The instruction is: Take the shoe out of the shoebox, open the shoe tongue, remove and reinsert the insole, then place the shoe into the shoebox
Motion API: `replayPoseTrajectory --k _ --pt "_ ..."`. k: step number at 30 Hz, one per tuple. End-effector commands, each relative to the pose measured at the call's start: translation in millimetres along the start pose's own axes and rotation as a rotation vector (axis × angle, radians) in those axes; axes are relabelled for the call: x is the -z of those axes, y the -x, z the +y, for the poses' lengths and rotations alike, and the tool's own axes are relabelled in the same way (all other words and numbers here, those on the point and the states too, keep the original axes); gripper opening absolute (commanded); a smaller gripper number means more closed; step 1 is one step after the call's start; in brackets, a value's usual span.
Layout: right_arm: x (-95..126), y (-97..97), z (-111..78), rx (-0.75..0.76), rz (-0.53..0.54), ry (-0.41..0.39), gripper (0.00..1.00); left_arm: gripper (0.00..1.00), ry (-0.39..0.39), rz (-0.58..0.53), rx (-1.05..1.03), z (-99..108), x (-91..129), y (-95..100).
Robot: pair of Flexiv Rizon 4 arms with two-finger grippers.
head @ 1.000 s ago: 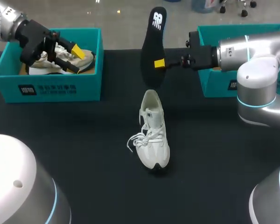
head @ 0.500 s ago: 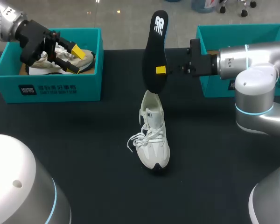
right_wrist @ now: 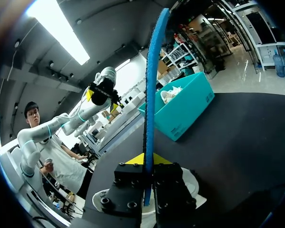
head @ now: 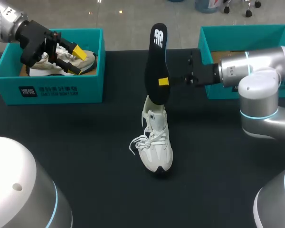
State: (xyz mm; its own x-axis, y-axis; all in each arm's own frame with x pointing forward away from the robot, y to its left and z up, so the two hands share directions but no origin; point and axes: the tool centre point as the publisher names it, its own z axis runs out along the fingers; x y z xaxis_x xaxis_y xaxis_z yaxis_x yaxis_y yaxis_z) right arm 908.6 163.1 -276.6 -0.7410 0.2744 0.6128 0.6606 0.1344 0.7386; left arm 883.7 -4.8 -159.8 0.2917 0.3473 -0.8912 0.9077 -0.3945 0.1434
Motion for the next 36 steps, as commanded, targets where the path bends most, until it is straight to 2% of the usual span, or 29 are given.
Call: replayPoseTrajectory --k 1,6,20,31,36 --pt "-1.5 0.6 0.7 0.000 -0.001 -0.002 0.00 1.00 -0.002 0.003 -0.001 -0.2 0.8 0.3" --pt "-4.1 2.7 -0.9 0.010 0.001 -0.003 0.00 1.00 -0.002 0.003 -0.001 -0.2 0.8 0.3" --pt "-11.7 2.0 -9.3 0.086 0.011 0.079 0.00 1.00 -0.002 0.003 -0.001 -0.2 0.8 0.3" --pt "-17.1 -0.9 -11.1 0.138 0.057 0.059 0.00 1.00 -0.002 0.003 -0.001 -0.2 0.8 0.3" --pt "-29.2 -3.0 -14.4 0.137 0.056 0.050 0.00 1.00 -0.002 0.003 -0.001 -0.2 0.8 0.3"
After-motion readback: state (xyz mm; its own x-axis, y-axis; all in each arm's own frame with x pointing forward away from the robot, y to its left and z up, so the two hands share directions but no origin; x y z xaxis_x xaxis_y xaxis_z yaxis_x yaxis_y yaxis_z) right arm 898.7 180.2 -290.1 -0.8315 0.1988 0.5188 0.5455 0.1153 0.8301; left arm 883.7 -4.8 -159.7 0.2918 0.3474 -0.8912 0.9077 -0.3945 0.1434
